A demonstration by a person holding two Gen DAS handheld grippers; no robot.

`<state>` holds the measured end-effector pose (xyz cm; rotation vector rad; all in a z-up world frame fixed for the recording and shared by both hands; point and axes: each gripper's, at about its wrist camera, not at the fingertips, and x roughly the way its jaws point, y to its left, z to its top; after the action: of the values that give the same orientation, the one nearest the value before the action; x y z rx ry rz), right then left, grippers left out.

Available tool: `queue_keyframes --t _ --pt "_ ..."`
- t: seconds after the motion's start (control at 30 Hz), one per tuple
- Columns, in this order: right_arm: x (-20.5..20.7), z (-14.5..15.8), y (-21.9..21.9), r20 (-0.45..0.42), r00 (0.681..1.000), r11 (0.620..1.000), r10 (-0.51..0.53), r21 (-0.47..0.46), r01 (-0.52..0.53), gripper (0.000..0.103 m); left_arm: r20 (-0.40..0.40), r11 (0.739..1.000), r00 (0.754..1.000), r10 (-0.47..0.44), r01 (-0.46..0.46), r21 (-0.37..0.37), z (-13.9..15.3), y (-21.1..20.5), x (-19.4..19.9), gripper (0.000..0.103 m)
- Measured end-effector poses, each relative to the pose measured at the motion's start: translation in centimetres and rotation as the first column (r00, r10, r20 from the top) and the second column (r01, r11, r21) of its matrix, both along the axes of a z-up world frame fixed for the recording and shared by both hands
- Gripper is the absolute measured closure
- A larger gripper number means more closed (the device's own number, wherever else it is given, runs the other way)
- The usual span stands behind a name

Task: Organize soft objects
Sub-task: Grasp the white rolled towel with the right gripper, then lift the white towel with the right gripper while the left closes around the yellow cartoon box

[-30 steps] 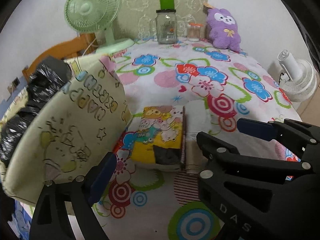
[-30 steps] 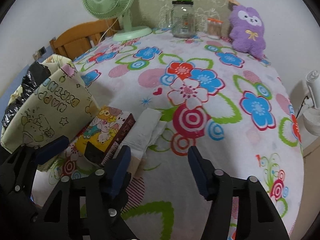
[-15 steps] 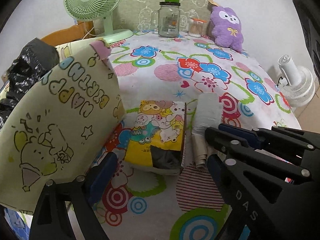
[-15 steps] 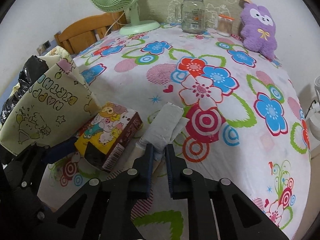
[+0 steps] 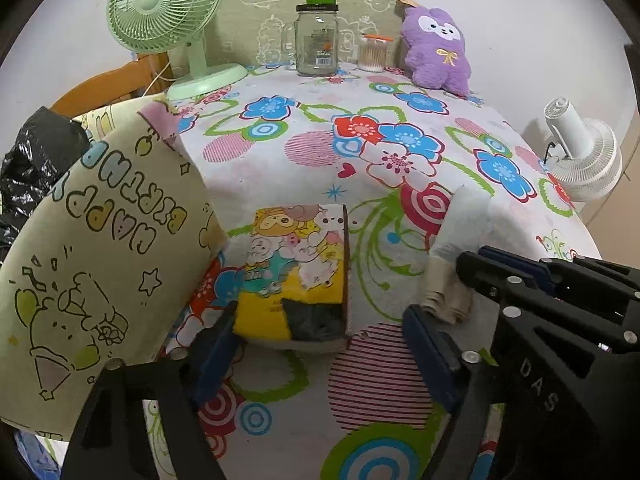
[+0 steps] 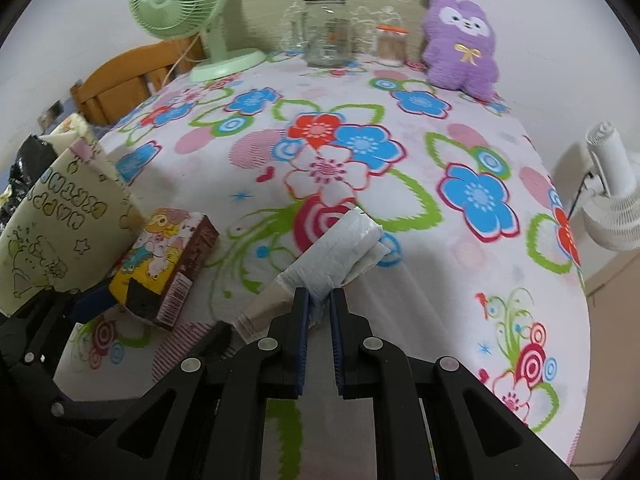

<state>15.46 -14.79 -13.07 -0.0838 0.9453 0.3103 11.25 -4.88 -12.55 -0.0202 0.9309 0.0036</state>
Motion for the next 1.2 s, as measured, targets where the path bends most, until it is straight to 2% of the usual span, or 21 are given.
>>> queue_keyframes --t 0.13,0.17,0.37,0.4,0.47,0.5,0.53,0.63,0.97,1.03,1.2 --pt "-0.2 0.1 -0.7 0.003 1.0 1.0 -0.026 -0.005 0.026 0.09 0.012 1.0 1.0 -0.027 0.027 -0.003 0.2 -0.4 -0.2 0.048" --pt "-0.2 0.2 -0.7 0.004 1.0 1.0 -0.029 -0.006 0.029 0.09 0.013 0.999 0.999 -0.035 0.035 -0.004 0.2 -0.5 -0.2 0.051" --pt "-0.6 0.4 -1.4 -0.005 0.998 0.998 -0.061 -0.003 0.061 0.089 0.017 0.999 0.999 -0.044 0.044 -0.002 0.3 -0.5 -0.3 0.052" --pt "-0.6 0.4 -1.5 -0.006 0.998 0.998 -0.066 -0.001 0.066 0.086 0.021 0.999 0.999 -0.048 0.048 0.004 0.4 -0.6 -0.3 0.053" --pt "-0.7 0.5 -1.7 0.001 0.998 0.998 -0.068 0.002 0.068 0.065 0.024 0.998 0.998 -0.058 0.058 0.019 0.5 -0.8 -0.4 0.053" --pt "-0.8 0.6 -1.7 0.01 0.998 0.998 -0.066 0.005 0.066 0.044 0.024 0.997 0.998 -0.066 0.066 0.028 0.5 -0.9 -0.4 0.052" --pt "-1.0 0.8 -1.7 0.024 0.997 0.998 -0.07 0.008 0.07 0.034 0.024 0.997 0.997 -0.072 0.071 0.036 0.5 -0.9 -0.3 0.052" --pt "-1.0 1.1 -1.3 0.047 0.996 0.997 -0.08 -0.015 0.081 0.034 0.032 0.995 0.996 -0.083 0.081 0.053 0.7 -1.1 -0.1 0.053" --pt "1.4 0.3 -0.6 -0.031 0.994 0.994 -0.101 0.04 0.102 0.035 0.024 0.992 0.994 -0.108 0.106 0.067 0.8 -0.9 1.3 0.053" --pt "1.7 0.1 -0.3 -0.04 0.994 0.994 -0.101 0.038 0.103 0.042 0.014 0.991 0.993 -0.117 0.115 0.065 0.7 -0.9 1.6 0.053" --pt "2.0 -0.2 0.2 -0.033 0.996 0.996 -0.083 0.031 0.084 0.05 0.002 0.992 0.993 -0.116 0.116 0.058 0.4 -0.8 1.8 0.053"
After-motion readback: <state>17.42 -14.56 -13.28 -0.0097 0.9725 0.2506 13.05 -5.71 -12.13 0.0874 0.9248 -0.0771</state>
